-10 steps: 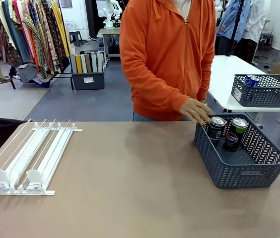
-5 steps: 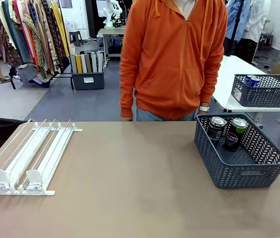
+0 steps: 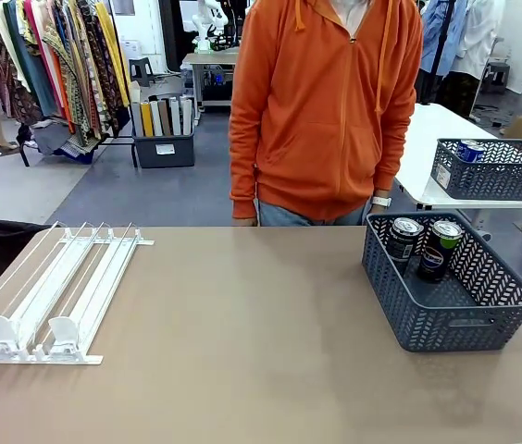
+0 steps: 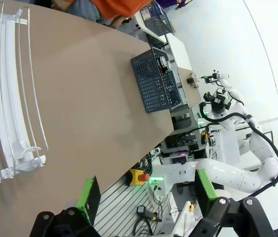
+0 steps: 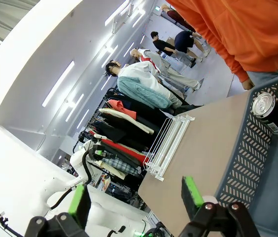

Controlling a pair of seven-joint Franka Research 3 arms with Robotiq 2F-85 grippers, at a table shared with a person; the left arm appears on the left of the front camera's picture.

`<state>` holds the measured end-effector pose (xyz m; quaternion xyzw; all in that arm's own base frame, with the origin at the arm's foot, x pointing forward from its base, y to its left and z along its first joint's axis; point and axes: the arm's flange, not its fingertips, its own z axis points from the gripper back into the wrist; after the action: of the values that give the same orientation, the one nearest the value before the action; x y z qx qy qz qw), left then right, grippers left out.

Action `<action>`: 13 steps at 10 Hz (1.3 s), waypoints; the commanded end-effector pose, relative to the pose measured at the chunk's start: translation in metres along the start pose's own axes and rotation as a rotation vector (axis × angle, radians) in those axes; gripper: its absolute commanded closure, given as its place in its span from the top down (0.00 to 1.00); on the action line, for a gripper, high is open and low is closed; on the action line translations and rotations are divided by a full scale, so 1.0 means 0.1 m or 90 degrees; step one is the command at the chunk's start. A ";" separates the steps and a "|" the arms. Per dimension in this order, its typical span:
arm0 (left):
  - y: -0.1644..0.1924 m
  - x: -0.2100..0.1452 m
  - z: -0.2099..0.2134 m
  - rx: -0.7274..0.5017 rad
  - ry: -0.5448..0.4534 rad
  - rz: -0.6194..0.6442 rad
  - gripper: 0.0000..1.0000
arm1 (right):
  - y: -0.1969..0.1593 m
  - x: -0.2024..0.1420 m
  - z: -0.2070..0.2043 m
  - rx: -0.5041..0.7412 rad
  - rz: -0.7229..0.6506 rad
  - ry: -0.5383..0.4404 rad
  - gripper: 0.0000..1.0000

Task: Retrieve and store the cans from the dispenser.
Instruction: Pick up one can from the Automatic Can Dispenser and place it in the middle of the table.

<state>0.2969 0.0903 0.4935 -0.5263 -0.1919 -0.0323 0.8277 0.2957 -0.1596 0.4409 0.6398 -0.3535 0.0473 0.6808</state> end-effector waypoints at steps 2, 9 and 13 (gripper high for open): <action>-0.01 0.01 -0.01 -0.012 -0.006 -0.009 1.00 | 0.04 0.04 -0.03 0.007 -0.006 -0.011 1.00; -0.01 0.01 -0.01 -0.012 -0.006 -0.009 1.00 | 0.04 0.04 -0.03 0.007 -0.006 -0.011 1.00; -0.01 0.01 -0.01 -0.012 -0.006 -0.009 1.00 | 0.04 0.04 -0.03 0.007 -0.006 -0.011 1.00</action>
<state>0.2968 0.0903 0.4935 -0.5265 -0.1918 -0.0323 0.8276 0.2957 -0.1596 0.4409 0.6398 -0.3535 0.0473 0.6808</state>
